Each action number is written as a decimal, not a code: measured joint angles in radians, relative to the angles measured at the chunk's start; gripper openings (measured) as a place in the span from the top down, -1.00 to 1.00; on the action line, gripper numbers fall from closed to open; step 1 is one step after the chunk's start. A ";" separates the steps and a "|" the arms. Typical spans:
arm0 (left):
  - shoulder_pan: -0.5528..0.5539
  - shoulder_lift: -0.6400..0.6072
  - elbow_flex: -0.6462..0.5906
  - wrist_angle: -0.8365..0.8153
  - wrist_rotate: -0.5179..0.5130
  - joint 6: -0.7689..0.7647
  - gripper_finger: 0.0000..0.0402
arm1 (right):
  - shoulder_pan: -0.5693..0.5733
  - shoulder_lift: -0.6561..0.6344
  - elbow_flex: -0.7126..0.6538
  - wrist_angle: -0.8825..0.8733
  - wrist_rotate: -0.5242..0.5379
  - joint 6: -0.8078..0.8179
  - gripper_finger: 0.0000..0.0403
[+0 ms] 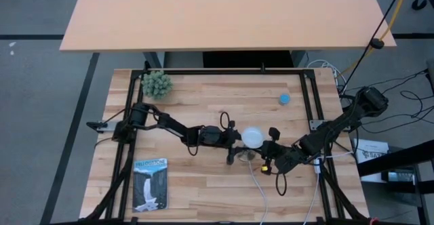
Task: Screw lightbulb
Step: Insert the lightbulb into the desk lamp
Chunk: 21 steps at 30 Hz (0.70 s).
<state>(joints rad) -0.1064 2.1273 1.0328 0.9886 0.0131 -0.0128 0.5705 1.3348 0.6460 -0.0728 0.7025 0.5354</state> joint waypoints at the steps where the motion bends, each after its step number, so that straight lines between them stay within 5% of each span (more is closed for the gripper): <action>1: -0.001 0.000 0.000 0.000 0.004 0.000 0.12 | 0.000 -0.004 0.000 -0.001 -0.013 0.002 0.92; 13: -0.001 0.000 0.000 -0.005 0.002 0.000 0.12 | -0.015 -0.030 0.000 -0.076 -0.126 0.059 0.92; 21: 0.001 0.000 0.000 -0.008 -0.002 0.000 0.12 | -0.047 -0.030 0.000 -0.129 -0.075 0.059 0.92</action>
<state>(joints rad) -0.1059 2.1273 1.0328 0.9806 0.0107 -0.0132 0.5239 1.3048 0.6460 -0.2022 0.6277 0.5949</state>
